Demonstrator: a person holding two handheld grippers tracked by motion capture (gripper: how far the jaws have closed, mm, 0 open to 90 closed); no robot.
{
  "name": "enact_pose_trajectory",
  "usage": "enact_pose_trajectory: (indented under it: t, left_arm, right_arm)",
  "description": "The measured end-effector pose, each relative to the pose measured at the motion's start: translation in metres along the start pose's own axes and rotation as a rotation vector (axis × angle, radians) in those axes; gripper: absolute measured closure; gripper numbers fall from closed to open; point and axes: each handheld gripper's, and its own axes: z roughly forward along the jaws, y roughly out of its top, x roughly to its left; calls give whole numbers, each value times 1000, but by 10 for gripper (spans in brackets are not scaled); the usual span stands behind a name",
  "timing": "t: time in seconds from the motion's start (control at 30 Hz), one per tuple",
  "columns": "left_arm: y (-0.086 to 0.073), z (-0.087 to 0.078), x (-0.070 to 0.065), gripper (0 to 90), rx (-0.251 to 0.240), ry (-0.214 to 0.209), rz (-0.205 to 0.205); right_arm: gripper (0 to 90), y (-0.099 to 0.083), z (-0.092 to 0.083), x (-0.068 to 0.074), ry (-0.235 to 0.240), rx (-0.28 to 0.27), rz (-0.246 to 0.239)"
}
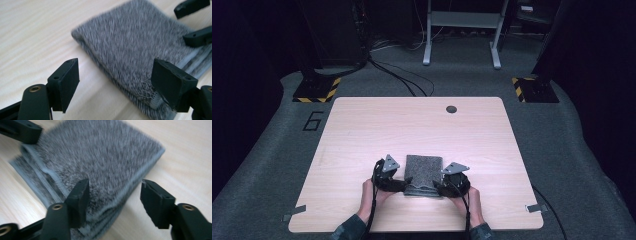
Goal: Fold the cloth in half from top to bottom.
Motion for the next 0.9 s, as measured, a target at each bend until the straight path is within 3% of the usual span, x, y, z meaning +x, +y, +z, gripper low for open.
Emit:
enact_pose_trajectory:
  t: [0.13, 0.2, 0.33, 0.4, 0.73, 0.9]
  left_arm:
    - [-11, 4, -3, 216, 57, 12, 43]
    - [-14, 6, -3, 214, 57, 9, 39]
    - [-20, 5, -9, 214, 45, 5, 13]
    - [-21, 4, -12, 214, 41, 12, 13]
    - [-22, 4, -10, 206, 43, 12, 3]
    - [-21, 1, -9, 144, 14, 33, -17]
  right_arm:
    - [282, -7, 1, -5, 3, 0, 15]
    - [240, -9, 1, -5, -20, 0, 9]
    - [179, -13, 1, -9, -18, -2, -1]
    - [166, -14, 2, -10, -18, -5, 17]
    - [152, -15, 2, -11, -19, -6, 10]
    - [149, -15, 2, -12, -17, -16, 9]
